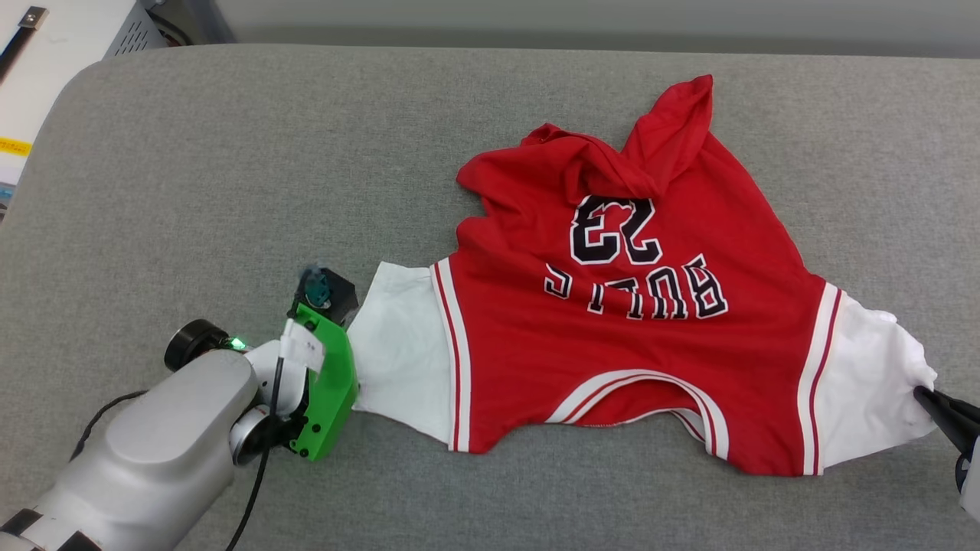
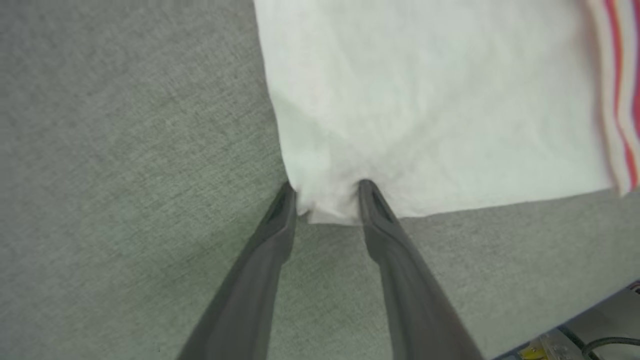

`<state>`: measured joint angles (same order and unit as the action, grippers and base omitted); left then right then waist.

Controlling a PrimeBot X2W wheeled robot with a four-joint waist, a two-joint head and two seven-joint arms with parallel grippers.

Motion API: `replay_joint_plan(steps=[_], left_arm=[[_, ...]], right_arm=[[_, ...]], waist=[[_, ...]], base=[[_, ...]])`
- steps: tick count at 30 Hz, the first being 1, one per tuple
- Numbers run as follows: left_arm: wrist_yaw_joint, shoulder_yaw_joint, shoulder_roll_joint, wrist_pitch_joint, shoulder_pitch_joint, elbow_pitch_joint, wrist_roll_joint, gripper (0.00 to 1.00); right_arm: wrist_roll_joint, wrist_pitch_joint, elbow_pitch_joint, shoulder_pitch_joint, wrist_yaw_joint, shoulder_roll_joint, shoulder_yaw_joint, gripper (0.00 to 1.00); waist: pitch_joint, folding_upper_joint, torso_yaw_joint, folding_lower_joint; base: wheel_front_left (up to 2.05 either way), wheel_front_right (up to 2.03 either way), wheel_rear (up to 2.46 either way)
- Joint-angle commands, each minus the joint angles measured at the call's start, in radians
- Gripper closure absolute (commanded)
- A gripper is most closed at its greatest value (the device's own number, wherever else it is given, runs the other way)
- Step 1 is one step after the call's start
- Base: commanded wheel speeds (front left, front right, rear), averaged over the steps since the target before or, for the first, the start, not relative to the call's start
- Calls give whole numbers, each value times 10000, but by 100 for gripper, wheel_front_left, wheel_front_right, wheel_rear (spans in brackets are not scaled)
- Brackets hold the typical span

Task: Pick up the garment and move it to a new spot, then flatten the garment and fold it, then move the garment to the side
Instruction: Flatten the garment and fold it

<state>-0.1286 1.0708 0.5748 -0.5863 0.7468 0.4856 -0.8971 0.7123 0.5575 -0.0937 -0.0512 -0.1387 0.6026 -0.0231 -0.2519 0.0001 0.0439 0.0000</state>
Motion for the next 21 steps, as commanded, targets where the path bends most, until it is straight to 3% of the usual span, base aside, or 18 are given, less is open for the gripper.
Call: replay_joint_plan(steps=[1, 11, 14, 21], left_arm=[[-20, 286, -184, 277, -338, 282, -193, 100], [124, -750, 649, 3837, -730, -507, -547, 100], [213, -1226, 941, 4479, -848, -1276, -802, 100], [1048, -2256, 1899, 5059, -426, -3951, -808, 100]], right_arm=[[-84, -116, -42, 219, 80, -32, 53, 100], [-172, -968, -123, -21, 80, -79, -304, 100], [-77, -1040, -346, -58, 80, -74, -616, 100], [-33, -1315, -1357, 472, 80, 293, -1368, 100]], waist=[[111, -1, 12, 0], [1079, -1, 166, 0], [1260, -1, 236, 0], [1547, -1, 335, 0]], base=[[0, 0, 0], [0, 0, 0], [0, 0, 0], [0, 0, 0]])
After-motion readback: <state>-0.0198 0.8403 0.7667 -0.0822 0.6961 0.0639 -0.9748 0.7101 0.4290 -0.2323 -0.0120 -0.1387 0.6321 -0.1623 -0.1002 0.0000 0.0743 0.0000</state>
